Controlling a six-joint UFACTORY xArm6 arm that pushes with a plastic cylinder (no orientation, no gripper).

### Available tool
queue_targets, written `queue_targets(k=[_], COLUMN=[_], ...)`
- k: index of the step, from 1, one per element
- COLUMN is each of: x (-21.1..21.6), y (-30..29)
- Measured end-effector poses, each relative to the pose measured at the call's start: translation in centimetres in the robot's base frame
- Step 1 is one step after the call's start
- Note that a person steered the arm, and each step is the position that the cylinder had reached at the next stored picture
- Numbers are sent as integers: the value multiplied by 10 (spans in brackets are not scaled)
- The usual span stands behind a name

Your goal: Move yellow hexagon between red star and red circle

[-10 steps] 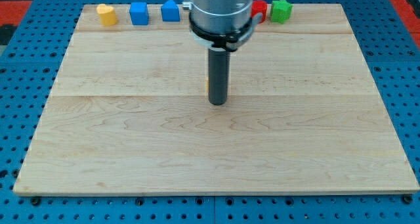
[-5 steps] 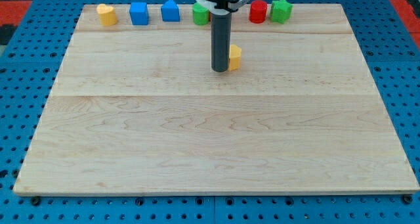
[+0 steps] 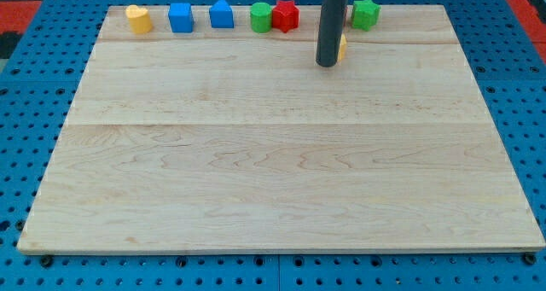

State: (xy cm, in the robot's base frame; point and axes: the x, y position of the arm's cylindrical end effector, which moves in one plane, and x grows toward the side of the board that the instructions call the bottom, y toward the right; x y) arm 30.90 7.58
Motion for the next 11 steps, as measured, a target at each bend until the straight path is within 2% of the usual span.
queue_targets(k=[1,2,3,7,8,9,11], x=[-24,-15,-16,-36,-7,-8,-46], y=[-4,11,49,-29,-17,42,4])
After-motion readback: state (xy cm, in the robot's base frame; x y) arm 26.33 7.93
